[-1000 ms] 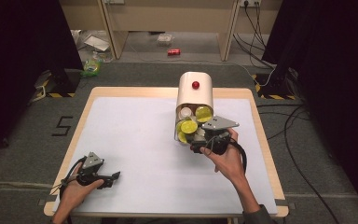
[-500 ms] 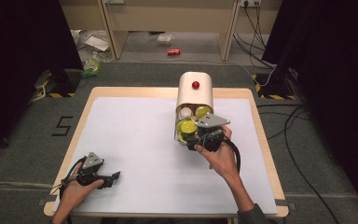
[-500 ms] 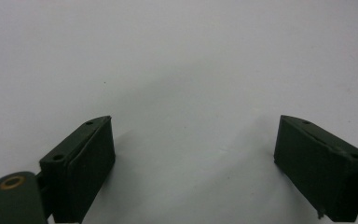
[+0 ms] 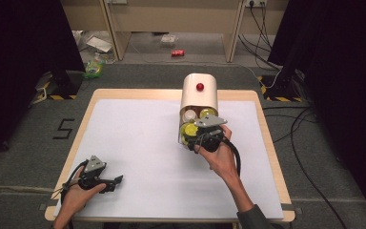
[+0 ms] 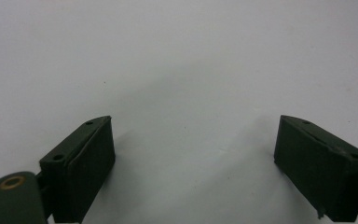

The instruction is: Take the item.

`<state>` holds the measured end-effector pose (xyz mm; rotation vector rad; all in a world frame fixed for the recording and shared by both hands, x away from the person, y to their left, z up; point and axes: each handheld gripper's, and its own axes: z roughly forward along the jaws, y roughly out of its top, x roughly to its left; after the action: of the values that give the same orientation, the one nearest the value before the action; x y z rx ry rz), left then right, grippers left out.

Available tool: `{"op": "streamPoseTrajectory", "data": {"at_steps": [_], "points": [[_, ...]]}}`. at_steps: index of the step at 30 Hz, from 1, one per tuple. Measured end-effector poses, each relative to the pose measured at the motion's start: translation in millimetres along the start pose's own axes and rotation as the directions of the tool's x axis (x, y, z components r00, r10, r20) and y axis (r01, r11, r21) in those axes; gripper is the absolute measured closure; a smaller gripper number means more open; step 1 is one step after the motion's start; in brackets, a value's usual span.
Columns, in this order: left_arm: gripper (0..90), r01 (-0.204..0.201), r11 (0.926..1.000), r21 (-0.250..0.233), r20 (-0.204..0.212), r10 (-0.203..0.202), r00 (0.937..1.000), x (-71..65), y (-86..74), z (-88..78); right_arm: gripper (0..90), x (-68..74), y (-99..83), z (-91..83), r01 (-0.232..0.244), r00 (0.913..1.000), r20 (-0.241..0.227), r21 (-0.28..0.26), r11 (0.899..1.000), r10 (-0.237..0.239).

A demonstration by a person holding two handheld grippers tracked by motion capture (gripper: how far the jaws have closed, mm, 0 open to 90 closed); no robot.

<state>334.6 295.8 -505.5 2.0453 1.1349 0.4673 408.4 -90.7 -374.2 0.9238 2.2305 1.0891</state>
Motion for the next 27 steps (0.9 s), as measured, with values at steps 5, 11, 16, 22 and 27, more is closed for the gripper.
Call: {"op": "streamPoseTrajectory", "data": {"at_steps": [5,11,16,22,27], "points": [[11.5,0.000,1.0000,0.000,0.000,0.000,1.0000,0.0,0.0,0.0,37.5,-0.8,0.4,2.9,0.005,1.0000,0.004,-0.004,1.000,-0.005],[11.5,0.000,1.0000,0.000,0.000,0.000,1.0000,0.0,0.0,0.0,38.1,-3.3,0.6,-1.7,-0.018,0.9998,-0.008,-0.024,1.000,0.017],[11.5,0.000,1.0000,0.000,0.000,0.000,1.0000,0.0,0.0,0.0,38.2,-5.6,1.1,-8.6,-0.035,0.9989,-0.033,-0.045,0.998,0.034],[11.5,0.001,1.0000,0.000,0.001,-0.001,1.0000,0.0,0.0,0.0,38.2,-5.4,1.4,-15.6,-0.042,0.9977,-0.056,-0.063,0.997,0.038],[11.5,0.000,1.0000,0.000,0.000,0.000,1.0000,0.0,-0.1,0.0,38.2,-5.8,1.3,-21.3,-0.050,0.9964,-0.071,-0.073,0.996,0.045]]}}
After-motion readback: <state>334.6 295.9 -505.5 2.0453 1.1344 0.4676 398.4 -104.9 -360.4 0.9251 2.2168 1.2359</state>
